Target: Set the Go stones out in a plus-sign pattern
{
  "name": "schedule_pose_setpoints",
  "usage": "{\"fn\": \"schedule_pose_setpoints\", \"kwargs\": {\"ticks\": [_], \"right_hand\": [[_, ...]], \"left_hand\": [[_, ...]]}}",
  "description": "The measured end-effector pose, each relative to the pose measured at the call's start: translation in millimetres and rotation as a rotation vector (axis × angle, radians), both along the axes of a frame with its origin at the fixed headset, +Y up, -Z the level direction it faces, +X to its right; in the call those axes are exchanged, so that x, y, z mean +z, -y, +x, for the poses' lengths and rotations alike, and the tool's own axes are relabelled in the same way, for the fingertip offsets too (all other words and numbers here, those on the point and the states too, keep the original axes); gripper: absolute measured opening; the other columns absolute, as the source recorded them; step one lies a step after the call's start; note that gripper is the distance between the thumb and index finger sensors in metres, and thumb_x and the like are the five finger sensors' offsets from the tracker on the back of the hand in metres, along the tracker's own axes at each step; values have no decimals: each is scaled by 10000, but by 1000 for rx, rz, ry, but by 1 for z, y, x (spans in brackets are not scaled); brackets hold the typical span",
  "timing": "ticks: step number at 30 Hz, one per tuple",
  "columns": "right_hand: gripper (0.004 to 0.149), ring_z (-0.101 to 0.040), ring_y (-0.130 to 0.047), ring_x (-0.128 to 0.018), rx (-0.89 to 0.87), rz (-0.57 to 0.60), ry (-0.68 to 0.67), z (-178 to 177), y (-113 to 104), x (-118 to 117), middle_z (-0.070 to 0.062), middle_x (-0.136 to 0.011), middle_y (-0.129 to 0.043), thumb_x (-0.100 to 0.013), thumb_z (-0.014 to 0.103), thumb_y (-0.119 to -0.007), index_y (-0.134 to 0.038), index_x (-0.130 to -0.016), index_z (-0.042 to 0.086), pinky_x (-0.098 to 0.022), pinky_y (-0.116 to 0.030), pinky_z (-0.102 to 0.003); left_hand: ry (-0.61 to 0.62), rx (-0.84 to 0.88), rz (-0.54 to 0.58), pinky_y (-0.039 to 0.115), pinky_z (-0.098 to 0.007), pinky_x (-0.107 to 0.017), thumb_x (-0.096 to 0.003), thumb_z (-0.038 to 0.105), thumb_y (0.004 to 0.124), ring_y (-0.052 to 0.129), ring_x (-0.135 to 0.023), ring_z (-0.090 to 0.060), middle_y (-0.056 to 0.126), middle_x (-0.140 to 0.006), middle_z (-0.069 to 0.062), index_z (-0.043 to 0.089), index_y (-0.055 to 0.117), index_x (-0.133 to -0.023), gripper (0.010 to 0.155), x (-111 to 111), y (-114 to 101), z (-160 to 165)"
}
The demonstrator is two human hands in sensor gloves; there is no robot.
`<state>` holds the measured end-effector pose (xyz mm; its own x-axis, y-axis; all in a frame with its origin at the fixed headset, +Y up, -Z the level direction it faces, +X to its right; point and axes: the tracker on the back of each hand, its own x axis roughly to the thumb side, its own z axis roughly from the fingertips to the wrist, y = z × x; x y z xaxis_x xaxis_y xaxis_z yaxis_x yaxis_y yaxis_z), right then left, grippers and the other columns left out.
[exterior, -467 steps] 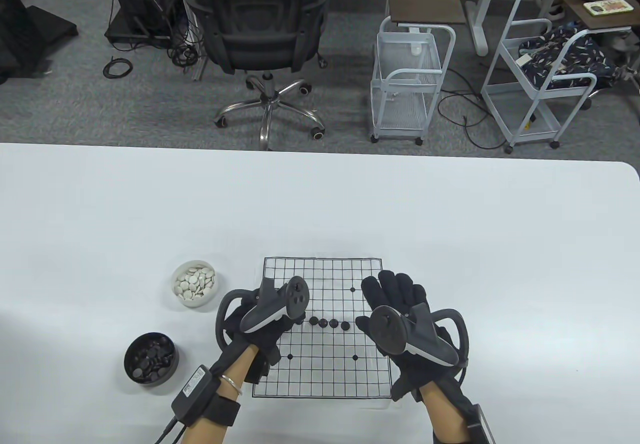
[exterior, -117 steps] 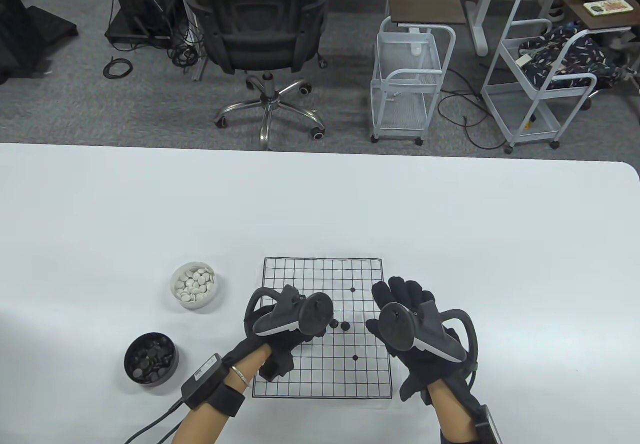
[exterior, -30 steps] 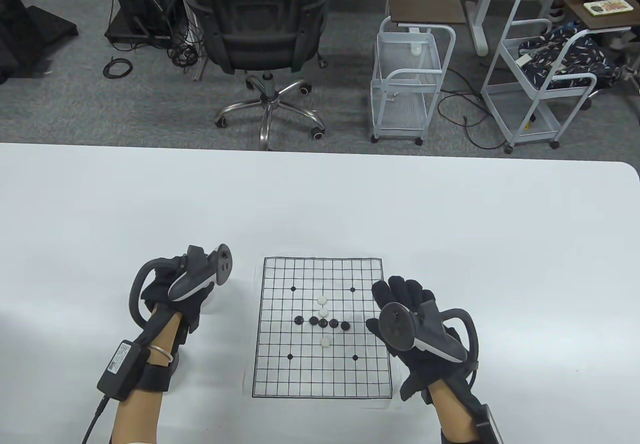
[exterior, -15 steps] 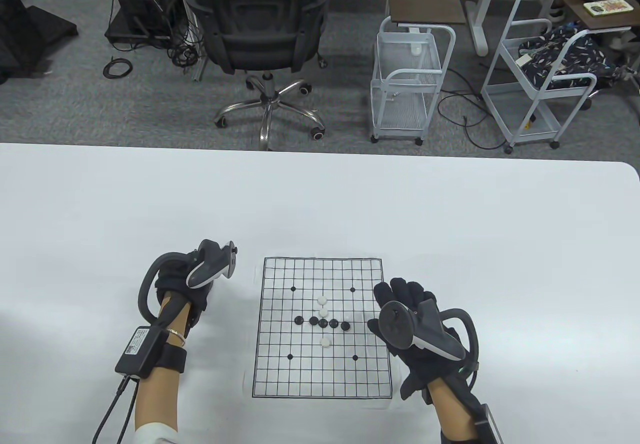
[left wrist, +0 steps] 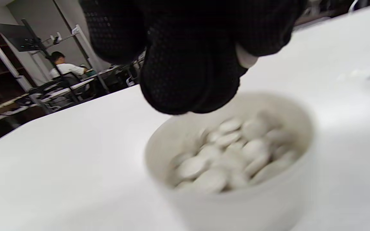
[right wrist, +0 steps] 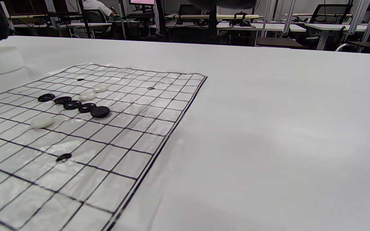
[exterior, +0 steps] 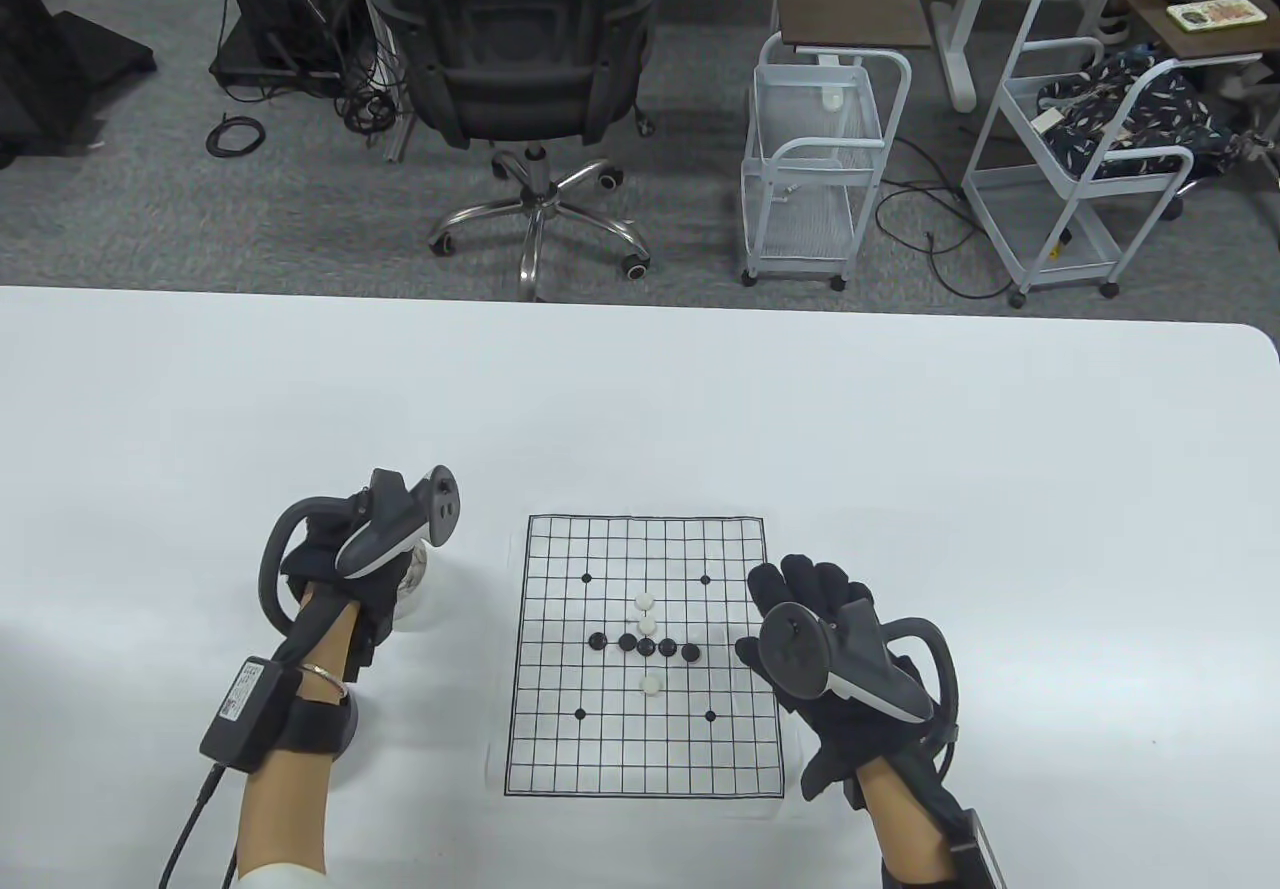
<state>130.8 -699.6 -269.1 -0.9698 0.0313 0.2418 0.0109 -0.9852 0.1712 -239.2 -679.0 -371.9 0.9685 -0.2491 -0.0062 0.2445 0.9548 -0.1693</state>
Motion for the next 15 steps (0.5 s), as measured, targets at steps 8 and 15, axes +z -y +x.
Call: {"fn": "schedule_pose_setpoints", "kwargs": {"ticks": [8, 15], "right_hand": [[720, -499, -422, -1087, -12, -3, 11, 3, 0, 1, -220, -1193, -391, -581, 540, -502, -329, -1170, 166, -760, -408, -570], [719, -497, -425, -1086, -17, -7, 16, 5, 0, 2, -219, -1192, -393, -581, 540, -502, -331, -1170, 165, -760, -409, -568]], "left_hand": [[318, 427, -63, 887, -273, -484, -409, 467, 789, 1084, -382, 14, 1114, -545, 96, 240, 938, -735, 425, 32, -7, 81], [444, 323, -130, 894, -282, -475, -401, 467, 805, 1085, -362, 8, 1123, -527, 85, 236, 961, -716, 421, 53, 32, 152]]}}
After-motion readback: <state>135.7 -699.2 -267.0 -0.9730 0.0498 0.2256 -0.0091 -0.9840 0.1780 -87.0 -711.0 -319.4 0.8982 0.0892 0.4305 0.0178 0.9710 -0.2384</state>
